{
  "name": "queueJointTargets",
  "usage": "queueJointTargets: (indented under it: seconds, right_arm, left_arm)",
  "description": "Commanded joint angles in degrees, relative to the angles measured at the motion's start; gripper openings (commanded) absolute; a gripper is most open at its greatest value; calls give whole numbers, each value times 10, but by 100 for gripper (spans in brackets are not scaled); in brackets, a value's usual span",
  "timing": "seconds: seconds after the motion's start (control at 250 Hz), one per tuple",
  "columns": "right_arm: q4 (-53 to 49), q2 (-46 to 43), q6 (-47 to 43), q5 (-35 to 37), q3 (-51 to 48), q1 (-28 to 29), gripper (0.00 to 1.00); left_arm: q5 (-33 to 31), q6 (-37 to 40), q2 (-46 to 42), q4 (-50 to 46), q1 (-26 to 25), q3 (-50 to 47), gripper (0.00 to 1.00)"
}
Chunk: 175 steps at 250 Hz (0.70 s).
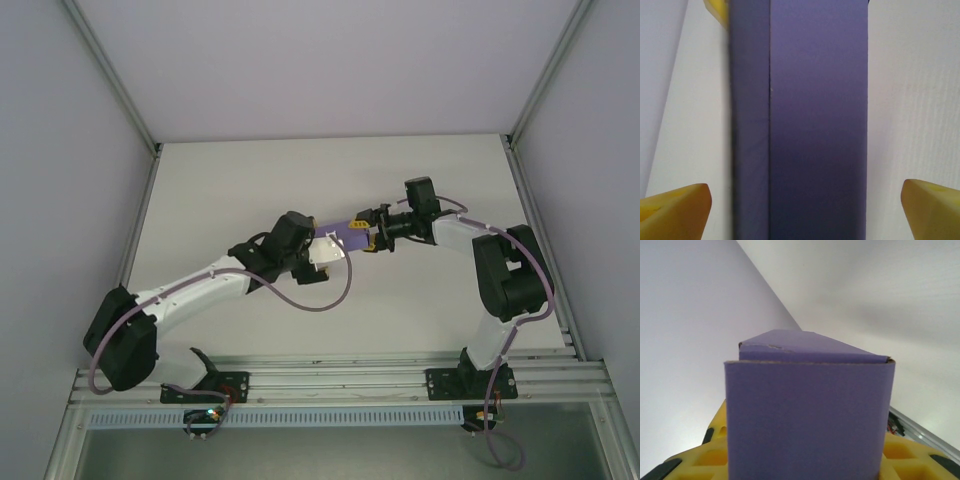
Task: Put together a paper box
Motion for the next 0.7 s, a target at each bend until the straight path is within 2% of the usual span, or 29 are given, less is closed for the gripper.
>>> queueJointTargets:
  seconds: [0.0,0.048,0.148,0.252,0.371,0.487,0.523,0.575,0.591,0.599,0.695]
  right_arm:
    - [8,-10,29,-35,-2,1,45]
    - [-1,-12,26,-36,-2,1,45]
    - [-6,-21,24,-39,-10,2,47]
    - [-42,-39,-2,-39,-11,3,47]
    - [-95,-52,-40,-35,-7,4,59]
    - [-123,-58,-79,-28,-2,3,63]
    - [-125,-61,-85,-21,-1,3,68]
    - [-122,-68,-98,-11,0,1,82]
    - [-123,-70,-105,-5,1,-1,96]
    - [-124,-72,-109,-2,1,-2,99]
    - [-173,-100,-184,79,12,-24,100]
  left_arm:
    - [-24,15,1,26,-1,11,90]
    - [-11,15,-4,40,5,5,85]
    - [6,6,-13,68,23,-5,66]
    - [30,0,-24,64,35,-4,61]
    - [48,0,-33,65,41,-5,55]
    - [69,0,-39,64,44,-7,47]
    - [71,-1,-39,64,47,-7,45]
    - [74,-2,-40,55,49,-5,43]
    - [75,-3,-39,51,50,-4,43]
    - [76,-3,-40,49,51,-4,43]
    - [102,-6,-41,5,59,6,43]
